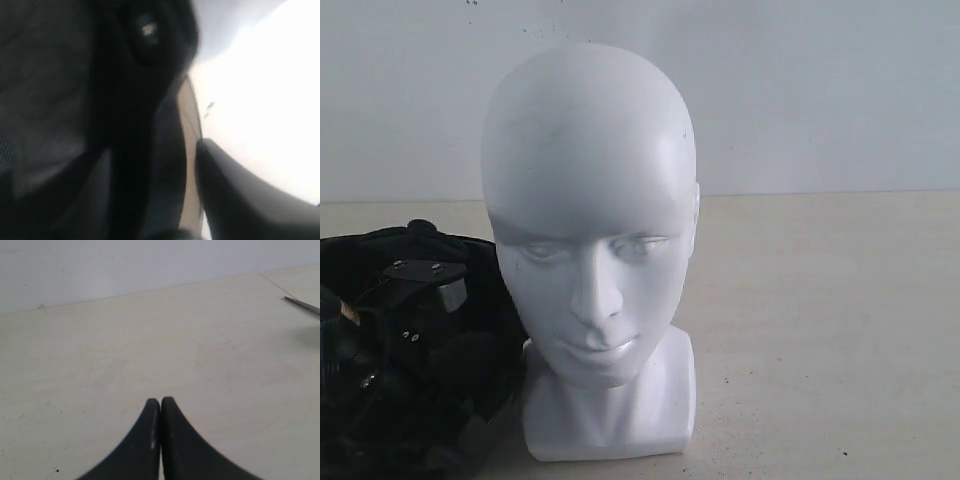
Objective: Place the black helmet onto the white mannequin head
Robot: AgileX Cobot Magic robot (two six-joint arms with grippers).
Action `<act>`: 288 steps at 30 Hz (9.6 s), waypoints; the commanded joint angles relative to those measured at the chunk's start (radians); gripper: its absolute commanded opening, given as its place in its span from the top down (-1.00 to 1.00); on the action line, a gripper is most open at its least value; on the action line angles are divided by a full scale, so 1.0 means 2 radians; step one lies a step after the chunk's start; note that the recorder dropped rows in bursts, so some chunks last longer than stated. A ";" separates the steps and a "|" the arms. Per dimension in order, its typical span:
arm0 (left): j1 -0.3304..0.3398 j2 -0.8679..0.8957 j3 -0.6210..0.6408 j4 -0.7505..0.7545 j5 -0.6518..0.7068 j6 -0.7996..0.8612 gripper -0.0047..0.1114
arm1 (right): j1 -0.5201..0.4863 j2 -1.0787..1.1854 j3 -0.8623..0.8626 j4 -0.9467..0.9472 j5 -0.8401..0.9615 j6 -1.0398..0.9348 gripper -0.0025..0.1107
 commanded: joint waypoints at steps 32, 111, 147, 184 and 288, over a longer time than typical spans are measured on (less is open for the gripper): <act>0.000 -0.081 0.001 -0.039 -0.125 -0.015 -0.22 | 0.000 -0.002 0.000 -0.001 -0.001 -0.002 0.96; 0.001 -0.188 -0.028 0.224 0.141 -0.050 -0.27 | 0.000 -0.002 0.000 -0.001 -0.002 -0.002 0.96; 0.001 -0.045 0.065 0.393 -0.044 -0.052 -0.16 | 0.000 -0.002 0.000 -0.001 -0.002 -0.002 0.96; 0.091 -0.406 0.047 0.024 -0.085 0.022 0.84 | 0.000 -0.002 0.000 -0.001 -0.002 -0.002 0.96; -0.058 -0.048 -0.123 0.462 -0.965 -1.186 0.84 | 0.000 -0.002 0.000 -0.001 -0.002 -0.002 0.96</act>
